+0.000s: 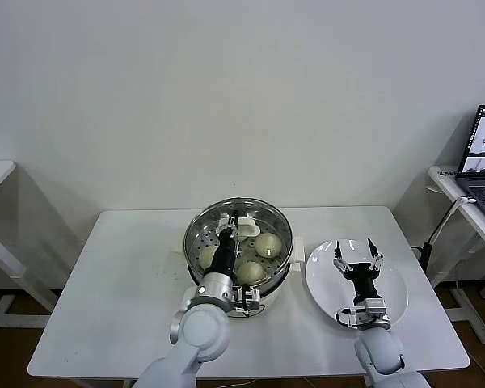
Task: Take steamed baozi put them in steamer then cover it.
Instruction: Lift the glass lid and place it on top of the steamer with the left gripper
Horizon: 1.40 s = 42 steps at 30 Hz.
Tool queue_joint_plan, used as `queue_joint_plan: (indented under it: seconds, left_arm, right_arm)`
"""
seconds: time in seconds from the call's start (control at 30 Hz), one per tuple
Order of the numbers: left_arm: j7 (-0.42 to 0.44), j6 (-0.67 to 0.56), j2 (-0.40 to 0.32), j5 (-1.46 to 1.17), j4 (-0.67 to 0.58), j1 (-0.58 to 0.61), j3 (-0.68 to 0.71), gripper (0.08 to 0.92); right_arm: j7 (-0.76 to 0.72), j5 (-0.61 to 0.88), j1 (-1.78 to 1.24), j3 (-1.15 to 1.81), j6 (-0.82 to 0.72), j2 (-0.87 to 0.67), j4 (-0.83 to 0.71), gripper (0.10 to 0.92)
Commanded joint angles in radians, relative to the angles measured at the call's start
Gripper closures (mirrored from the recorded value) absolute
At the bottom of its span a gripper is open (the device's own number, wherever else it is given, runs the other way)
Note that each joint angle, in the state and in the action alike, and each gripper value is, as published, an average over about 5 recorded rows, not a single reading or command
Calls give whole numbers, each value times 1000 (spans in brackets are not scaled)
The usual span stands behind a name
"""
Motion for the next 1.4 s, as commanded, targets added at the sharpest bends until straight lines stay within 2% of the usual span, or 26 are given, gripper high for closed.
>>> queue_joint_plan:
  seconds: [0.03, 1.4]
  left_arm:
    - [-8, -3, -7, 7, 25, -7, 5, 802]
    - [-17, -31, -3, 22, 63, -2, -8, 798]
  right_arm:
    - [-1, -2, 0, 0, 1, 1, -3, 203]
    - [-1, -7, 8, -1, 11, 6, -11, 203]
